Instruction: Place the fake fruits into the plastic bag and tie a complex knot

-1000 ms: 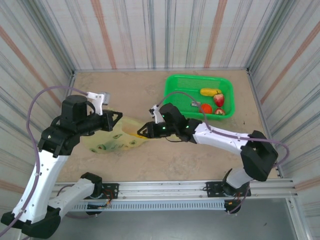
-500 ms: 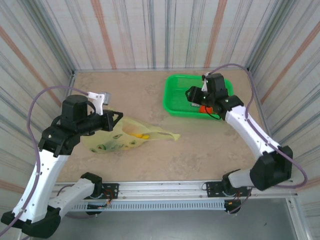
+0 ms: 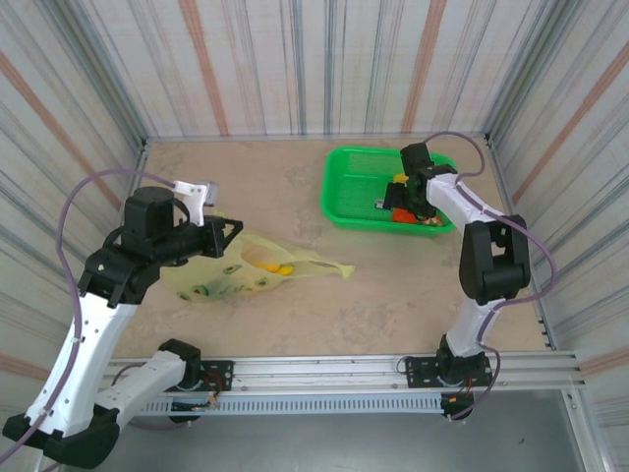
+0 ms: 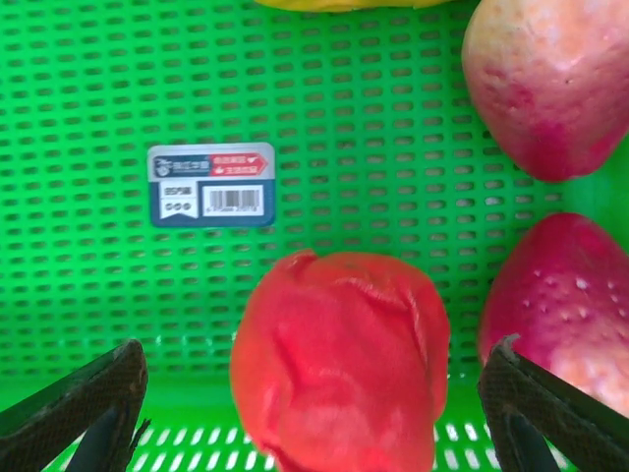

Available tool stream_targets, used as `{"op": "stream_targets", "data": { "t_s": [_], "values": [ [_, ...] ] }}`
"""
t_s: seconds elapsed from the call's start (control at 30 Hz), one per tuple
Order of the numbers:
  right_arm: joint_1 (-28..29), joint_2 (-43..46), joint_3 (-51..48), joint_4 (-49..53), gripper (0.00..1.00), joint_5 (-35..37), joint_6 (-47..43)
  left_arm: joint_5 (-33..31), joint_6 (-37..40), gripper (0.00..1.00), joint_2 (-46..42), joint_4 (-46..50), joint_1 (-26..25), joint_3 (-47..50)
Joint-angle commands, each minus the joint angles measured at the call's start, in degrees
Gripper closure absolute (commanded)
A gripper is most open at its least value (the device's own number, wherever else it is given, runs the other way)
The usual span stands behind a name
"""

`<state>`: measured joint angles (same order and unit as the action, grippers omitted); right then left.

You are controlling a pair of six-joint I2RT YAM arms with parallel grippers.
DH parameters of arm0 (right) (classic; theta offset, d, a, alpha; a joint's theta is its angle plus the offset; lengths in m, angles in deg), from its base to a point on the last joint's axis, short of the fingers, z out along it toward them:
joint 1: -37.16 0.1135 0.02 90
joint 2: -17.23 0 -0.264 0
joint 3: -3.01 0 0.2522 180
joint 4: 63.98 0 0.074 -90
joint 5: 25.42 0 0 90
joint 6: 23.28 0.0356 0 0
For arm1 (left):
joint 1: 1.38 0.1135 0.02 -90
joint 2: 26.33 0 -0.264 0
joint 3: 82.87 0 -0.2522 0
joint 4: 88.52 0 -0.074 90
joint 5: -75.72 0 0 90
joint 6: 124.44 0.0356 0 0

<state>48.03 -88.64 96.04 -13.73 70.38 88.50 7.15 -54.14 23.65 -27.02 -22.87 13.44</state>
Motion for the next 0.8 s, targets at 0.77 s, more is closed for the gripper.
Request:
{"op": "stream_targets", "data": {
  "t_s": [0.77],
  "values": [
    [-2.2,6.7,0.8,-2.1,0.46,-6.6,1.0,0.7,-0.2,1.0,0.3,-0.5,-0.1,0.0]
  ]
}}
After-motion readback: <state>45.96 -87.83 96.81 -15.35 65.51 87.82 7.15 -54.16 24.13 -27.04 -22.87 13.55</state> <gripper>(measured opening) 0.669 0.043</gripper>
